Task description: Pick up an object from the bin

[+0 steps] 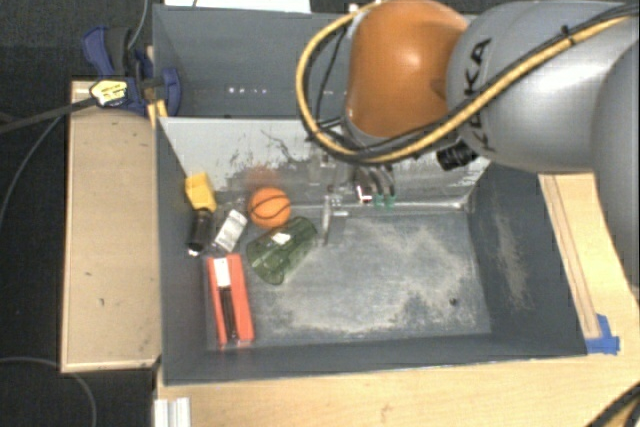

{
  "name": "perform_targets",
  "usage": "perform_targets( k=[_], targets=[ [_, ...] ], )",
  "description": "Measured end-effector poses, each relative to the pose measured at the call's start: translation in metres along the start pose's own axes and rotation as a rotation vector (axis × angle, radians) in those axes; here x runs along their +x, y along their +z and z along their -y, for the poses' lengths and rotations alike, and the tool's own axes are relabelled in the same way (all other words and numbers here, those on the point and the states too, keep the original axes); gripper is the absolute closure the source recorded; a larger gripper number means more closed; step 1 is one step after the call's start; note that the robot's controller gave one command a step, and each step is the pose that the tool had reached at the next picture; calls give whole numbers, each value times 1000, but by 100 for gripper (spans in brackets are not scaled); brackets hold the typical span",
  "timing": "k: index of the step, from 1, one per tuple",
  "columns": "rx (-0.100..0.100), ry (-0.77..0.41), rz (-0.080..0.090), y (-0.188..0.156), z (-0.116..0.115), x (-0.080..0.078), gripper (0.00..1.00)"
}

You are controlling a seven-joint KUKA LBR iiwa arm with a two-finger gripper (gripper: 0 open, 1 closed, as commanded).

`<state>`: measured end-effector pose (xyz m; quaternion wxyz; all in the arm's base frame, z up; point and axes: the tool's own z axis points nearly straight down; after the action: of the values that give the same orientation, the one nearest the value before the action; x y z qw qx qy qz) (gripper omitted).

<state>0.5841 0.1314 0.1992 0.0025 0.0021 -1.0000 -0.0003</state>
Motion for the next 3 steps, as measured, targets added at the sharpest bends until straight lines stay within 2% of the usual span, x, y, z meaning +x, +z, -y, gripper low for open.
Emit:
perform_targets(
  k=[1,2,3],
  targets=[
    [-1,3,8,-5,1,-2,0],
    [-1,-107,14,19,-3,-2,0],
    [0,-408,5,58,-10,0,0]
  ],
)
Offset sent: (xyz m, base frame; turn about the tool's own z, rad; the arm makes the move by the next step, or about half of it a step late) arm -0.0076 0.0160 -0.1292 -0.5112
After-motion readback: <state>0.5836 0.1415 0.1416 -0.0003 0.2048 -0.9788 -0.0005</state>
